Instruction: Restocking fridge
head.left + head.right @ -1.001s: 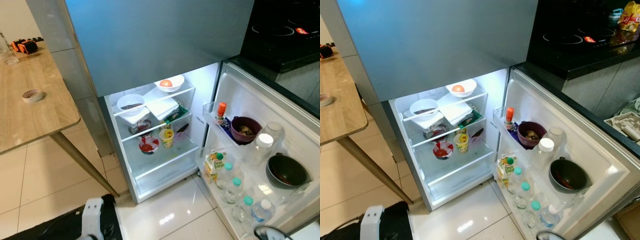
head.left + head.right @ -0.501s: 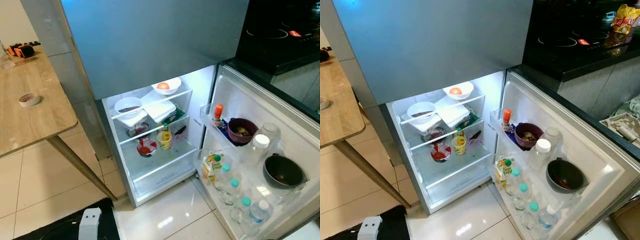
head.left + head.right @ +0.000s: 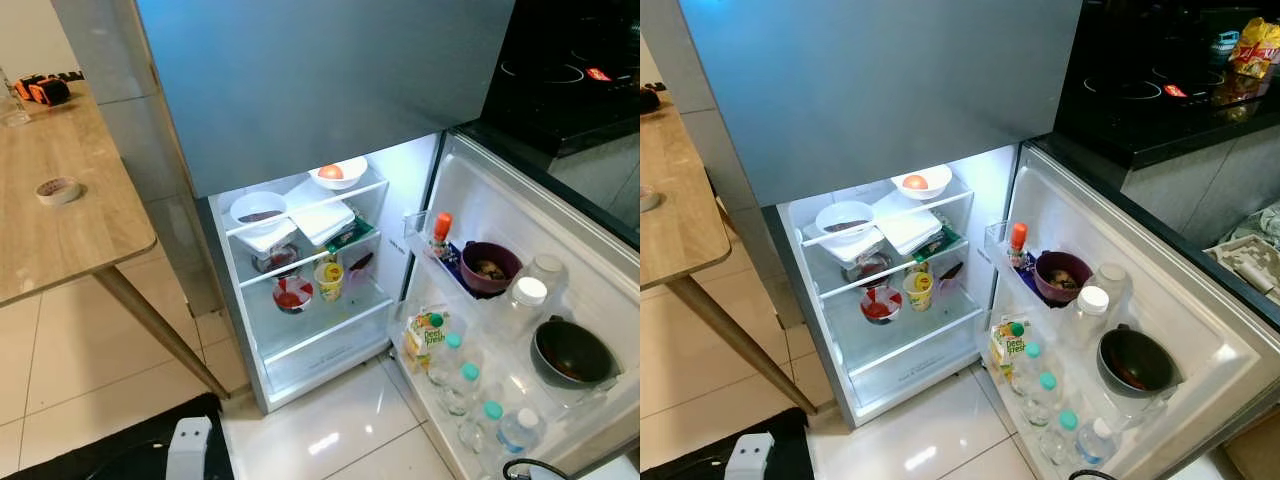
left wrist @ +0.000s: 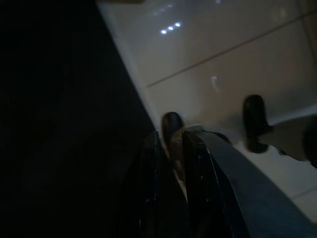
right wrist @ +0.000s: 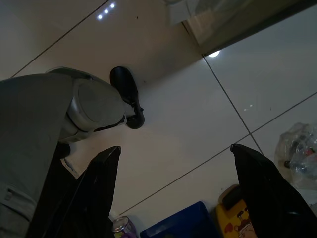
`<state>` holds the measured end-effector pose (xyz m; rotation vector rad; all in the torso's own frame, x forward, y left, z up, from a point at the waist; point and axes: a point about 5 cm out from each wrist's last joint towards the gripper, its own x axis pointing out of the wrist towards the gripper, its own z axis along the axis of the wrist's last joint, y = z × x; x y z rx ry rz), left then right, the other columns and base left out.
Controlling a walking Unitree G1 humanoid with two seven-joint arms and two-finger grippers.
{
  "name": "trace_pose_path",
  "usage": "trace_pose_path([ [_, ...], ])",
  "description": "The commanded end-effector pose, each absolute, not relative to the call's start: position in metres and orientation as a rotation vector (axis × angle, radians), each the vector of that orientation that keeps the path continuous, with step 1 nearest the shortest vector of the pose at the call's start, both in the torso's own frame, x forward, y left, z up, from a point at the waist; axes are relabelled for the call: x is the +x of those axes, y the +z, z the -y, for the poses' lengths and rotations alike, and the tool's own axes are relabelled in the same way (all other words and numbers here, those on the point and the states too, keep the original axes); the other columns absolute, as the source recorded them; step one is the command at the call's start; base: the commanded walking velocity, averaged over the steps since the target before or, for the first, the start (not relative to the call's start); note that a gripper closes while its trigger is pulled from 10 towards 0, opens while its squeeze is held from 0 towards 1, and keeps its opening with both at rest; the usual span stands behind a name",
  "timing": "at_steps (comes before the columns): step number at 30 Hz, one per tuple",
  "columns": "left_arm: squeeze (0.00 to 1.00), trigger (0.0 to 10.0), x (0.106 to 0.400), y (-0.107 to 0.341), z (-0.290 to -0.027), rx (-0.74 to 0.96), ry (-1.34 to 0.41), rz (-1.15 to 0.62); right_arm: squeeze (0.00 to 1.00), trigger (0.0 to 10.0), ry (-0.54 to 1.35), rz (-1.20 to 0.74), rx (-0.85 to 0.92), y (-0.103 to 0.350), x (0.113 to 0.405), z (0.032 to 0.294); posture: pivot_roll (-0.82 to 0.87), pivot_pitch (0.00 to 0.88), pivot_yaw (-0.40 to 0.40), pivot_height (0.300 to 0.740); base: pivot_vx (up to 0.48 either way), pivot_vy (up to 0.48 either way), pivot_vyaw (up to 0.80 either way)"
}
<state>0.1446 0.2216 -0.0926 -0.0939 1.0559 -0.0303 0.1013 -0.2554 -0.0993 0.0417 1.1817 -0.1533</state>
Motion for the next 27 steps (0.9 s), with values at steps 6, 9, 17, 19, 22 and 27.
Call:
trace_pose_path([
  [6, 0.00, 10.0, 0.1363, -0.0971, -0.2167, -0.097, -0.032, -1.094, 0.00, 10.0, -0.130, -1.203, 0.022, -0.1013, 0.0990, 0.2510, -0.03, 0.000, -0.010, 0.740, -0.313, 0.000, 0.00],
  [9, 0.00, 10.0, 0.1354, -0.0974, -0.2166, -0.096, -0.032, -1.096, 0.00, 10.0, -0.126, -1.209, 0.018, -0.1017, 0.0980, 0.2503, -0.03, 0.000, -0.010, 0.740, -0.339, 0.000, 0.00],
  [17, 0.00, 10.0, 0.1354, -0.0976, -0.2162, -0.093, -0.031, -1.097, 0.00, 10.0, -0.126, -1.209, 0.016, -0.1016, 0.0983, 0.2506, -0.03, 0.000, -0.014, 0.740, -0.340, 0.000, 0.00],
  [19, 0.00, 10.0, 0.1351, -0.0978, -0.2155, -0.093, -0.032, -1.098, 0.00, 10.0, -0.126, -1.211, 0.014, -0.1016, 0.0979, 0.2510, -0.03, 0.000, -0.015, 0.740, -0.341, 0.000, 0.00],
  [22, 0.00, 10.0, 0.1346, -0.0983, -0.2145, -0.094, -0.032, -1.101, 0.00, 10.0, -0.126, -1.213, 0.012, -0.1016, 0.0975, 0.2515, -0.04, 0.000, -0.018, 0.740, -0.345, 0.000, 0.00],
  [27, 0.00, 10.0, 0.1327, -0.0997, -0.2109, -0.100, -0.034, -1.108, 0.00, 10.0, -0.130, -1.217, 0.007, -0.1011, 0.0962, 0.2542, -0.04, 0.000, -0.021, 0.740, -0.345, 0.000, 0.00],
])
